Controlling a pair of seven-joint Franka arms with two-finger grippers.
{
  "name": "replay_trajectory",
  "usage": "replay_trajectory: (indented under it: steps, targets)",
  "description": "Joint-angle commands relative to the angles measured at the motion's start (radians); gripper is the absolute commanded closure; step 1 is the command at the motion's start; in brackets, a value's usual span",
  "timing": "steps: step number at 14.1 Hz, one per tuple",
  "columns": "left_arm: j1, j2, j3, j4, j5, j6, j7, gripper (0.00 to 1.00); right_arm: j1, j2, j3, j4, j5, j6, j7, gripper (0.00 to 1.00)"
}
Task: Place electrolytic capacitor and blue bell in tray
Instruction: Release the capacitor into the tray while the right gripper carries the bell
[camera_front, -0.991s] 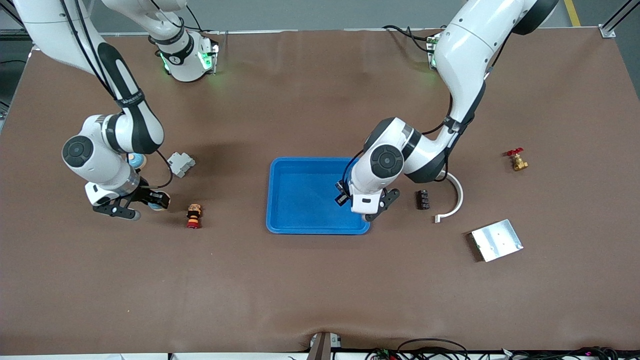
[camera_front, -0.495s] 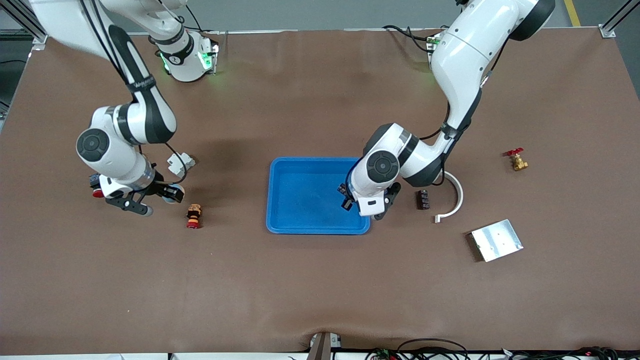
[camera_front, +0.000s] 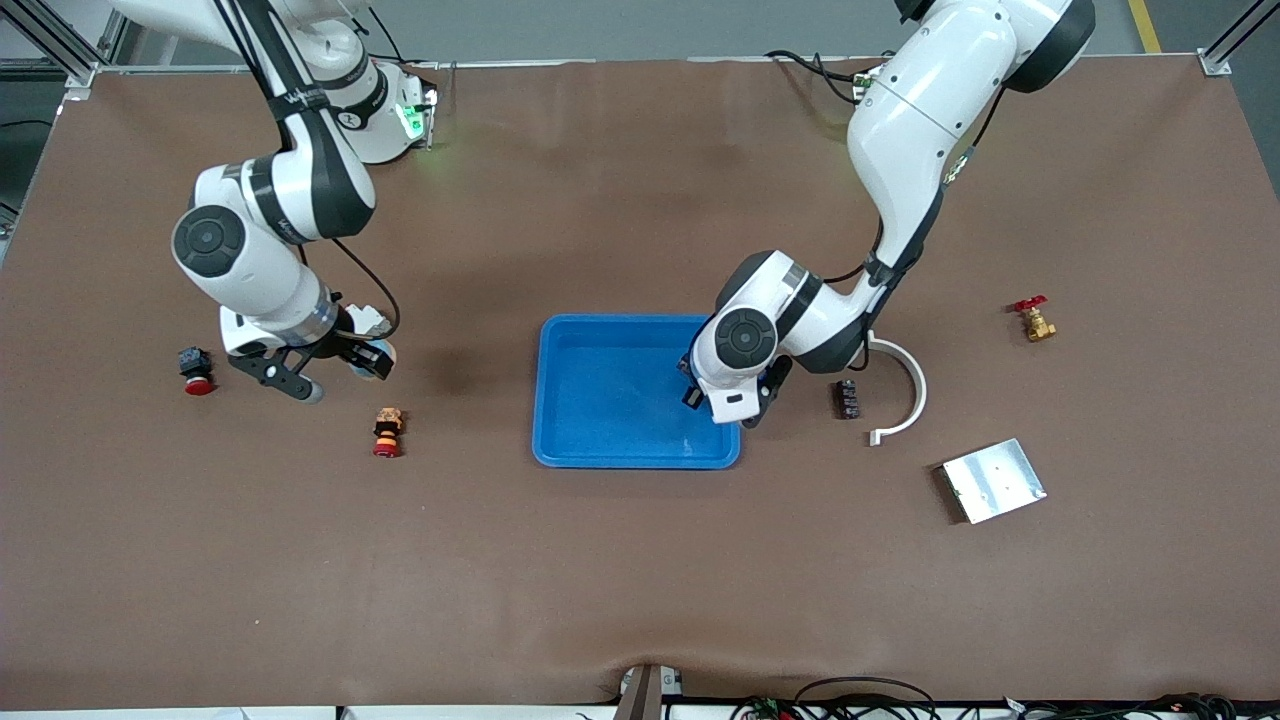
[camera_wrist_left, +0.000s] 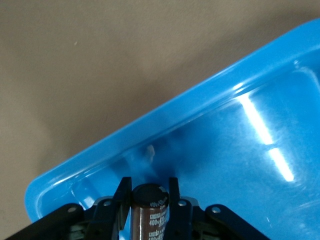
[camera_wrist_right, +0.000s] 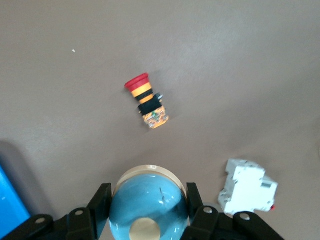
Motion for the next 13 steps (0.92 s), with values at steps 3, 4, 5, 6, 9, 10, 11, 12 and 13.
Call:
replay_trajectory:
  steps: [3,4,5,6,9,10,11,12,13]
  targets:
    - [-0.015,-0.020,0.012,-0.002,0.025,-0.020,-0.022,0.09,0.108,0.023,-0.009,0.010,0.000,0.066,0.178,1.00]
    - [-0.017,-0.023,0.012,0.001,0.034,-0.021,-0.025,0.00,0.124,0.032,-0.009,0.013,-0.006,0.066,0.207,1.00]
    - [-0.018,-0.028,0.012,0.004,0.041,-0.025,-0.033,0.00,0.136,0.038,-0.007,0.024,-0.006,0.066,0.241,1.00]
    - [-0.015,-0.037,0.012,0.007,0.044,-0.035,-0.031,0.00,0.150,0.047,-0.007,0.030,-0.006,0.067,0.276,1.00]
    - [-0.002,-0.063,0.010,0.044,0.070,-0.133,-0.015,0.00,0.216,0.106,-0.009,0.076,-0.008,0.069,0.388,1.00]
    - [-0.002,-0.081,0.010,0.050,0.093,-0.174,-0.001,0.00,0.242,0.127,-0.010,0.090,-0.011,0.073,0.422,1.00]
    - [0.000,-0.098,0.010,0.050,0.109,-0.207,0.039,0.00,0.257,0.149,-0.010,0.108,-0.011,0.073,0.445,1.00]
    - [0.001,-0.118,0.010,0.047,0.110,-0.237,0.104,0.00,0.263,0.169,-0.010,0.123,-0.011,0.078,0.471,1.00]
    - [0.011,-0.141,0.010,0.044,0.110,-0.279,0.195,0.00,0.280,0.185,-0.010,0.136,-0.011,0.085,0.503,1.00]
